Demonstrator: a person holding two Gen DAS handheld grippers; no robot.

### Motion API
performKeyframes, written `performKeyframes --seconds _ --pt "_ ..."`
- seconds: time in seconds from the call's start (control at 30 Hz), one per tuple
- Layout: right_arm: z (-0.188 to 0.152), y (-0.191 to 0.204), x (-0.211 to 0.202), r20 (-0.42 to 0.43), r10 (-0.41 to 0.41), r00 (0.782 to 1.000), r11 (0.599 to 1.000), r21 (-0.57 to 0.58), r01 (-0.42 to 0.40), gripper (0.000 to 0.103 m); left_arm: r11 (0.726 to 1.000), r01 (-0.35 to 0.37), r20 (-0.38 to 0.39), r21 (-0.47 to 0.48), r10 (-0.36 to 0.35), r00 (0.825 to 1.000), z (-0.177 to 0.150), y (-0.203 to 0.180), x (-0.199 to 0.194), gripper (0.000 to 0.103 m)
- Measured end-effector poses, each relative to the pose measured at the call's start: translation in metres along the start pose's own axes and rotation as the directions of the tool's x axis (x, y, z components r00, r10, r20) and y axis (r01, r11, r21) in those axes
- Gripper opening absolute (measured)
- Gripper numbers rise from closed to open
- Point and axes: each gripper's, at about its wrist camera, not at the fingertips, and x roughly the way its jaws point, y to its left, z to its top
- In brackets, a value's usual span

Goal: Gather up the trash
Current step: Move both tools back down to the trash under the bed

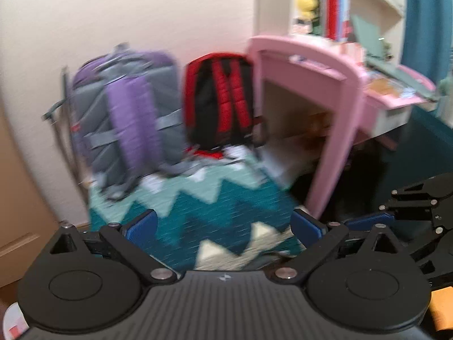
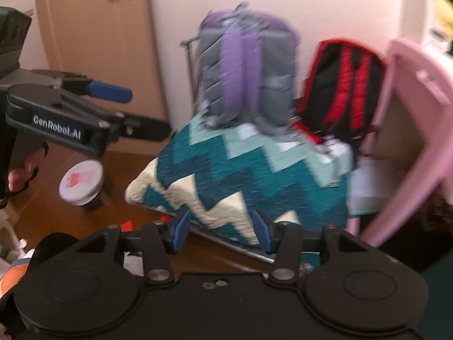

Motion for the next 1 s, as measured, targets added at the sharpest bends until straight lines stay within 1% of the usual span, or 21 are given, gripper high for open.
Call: performKeyframes --seconds 0.13,0.2,0.27,0.37,0.47,0.57,0.63,0.73,0.8,0.83,0.87,0.9,0.97,1.0 --pt "-0.008 0.021 0.064 -0.030 0.070 0.997 0.997 -0.015 -0.070 0.049 0.997 -0.046 -0.035 -0.058 0.044 0.998 -0.035 0.051 0.025 0.101" --pt "-0.017 0.034 0.096 -0.041 0.093 0.995 0.995 -0.040 -0.094 0.049 0.992 -0.110 -0.054 -0.063 0.106 0.993 -0.058 0.075 0.041 0.101" --pt "-0.026 0.045 0.128 -0.087 0.108 0.990 0.993 -0.042 -0.112 0.049 0.985 -0.164 -0.082 -0.058 0.159 0.984 -0.079 0.095 0.058 0.101" --pt "-0.043 0.062 0.174 -0.138 0.107 0.985 0.991 -0.067 -0.117 0.049 0.970 -0.237 -0.153 -0.063 0.225 0.962 -0.113 0.126 0.089 0.101" --pt "-0.062 0.076 0.213 -0.176 0.103 0.979 0.988 -0.095 -0.121 0.049 0.959 -0.266 -0.236 -0.100 0.237 0.942 -0.149 0.157 0.119 0.101" --pt "-0.078 0.082 0.255 -0.231 0.080 0.970 0.993 -0.065 -0.097 0.049 0.948 -0.293 -0.315 -0.126 0.242 0.918 -0.188 0.184 0.150 0.101" --pt "-0.089 0.081 0.281 -0.267 0.091 0.959 0.994 -0.034 -0.104 0.049 0.942 -0.306 -0.360 -0.137 0.240 0.902 -0.212 0.197 0.168 0.101" --pt "-0.110 0.078 0.322 -0.339 0.107 0.935 0.994 0.021 -0.107 0.048 0.935 -0.309 -0.423 -0.175 0.212 0.881 -0.246 0.217 0.198 0.101" --pt "-0.125 0.070 0.352 -0.393 0.124 0.911 0.991 0.101 -0.091 0.048 0.931 -0.307 -0.455 -0.197 0.191 0.870 -0.265 0.227 0.217 0.101" --pt "-0.131 0.065 0.365 -0.416 0.132 0.900 0.986 0.147 -0.076 0.048 0.928 -0.311 -0.476 -0.203 0.184 0.860 -0.277 0.232 0.230 0.101" --pt "-0.139 0.060 0.377 -0.442 0.140 0.886 0.979 0.194 -0.057 0.048 0.926 -0.313 -0.494 -0.210 0.176 0.852 -0.287 0.236 0.239 0.101" --pt "-0.148 0.053 0.393 -0.478 0.156 0.865 0.966 0.255 -0.033 0.048 0.924 -0.314 -0.509 -0.218 0.167 0.844 -0.295 0.239 0.249 0.101" --pt "-0.165 0.043 0.416 -0.526 0.176 0.832 0.939 0.344 0.019 0.048 0.919 -0.313 -0.536 -0.239 0.144 0.832 -0.314 0.246 0.270 0.101" --pt "-0.172 0.040 0.425 -0.543 0.179 0.821 0.929 0.369 0.041 0.048 0.915 -0.317 -0.553 -0.248 0.135 0.822 -0.325 0.250 0.281 0.101"
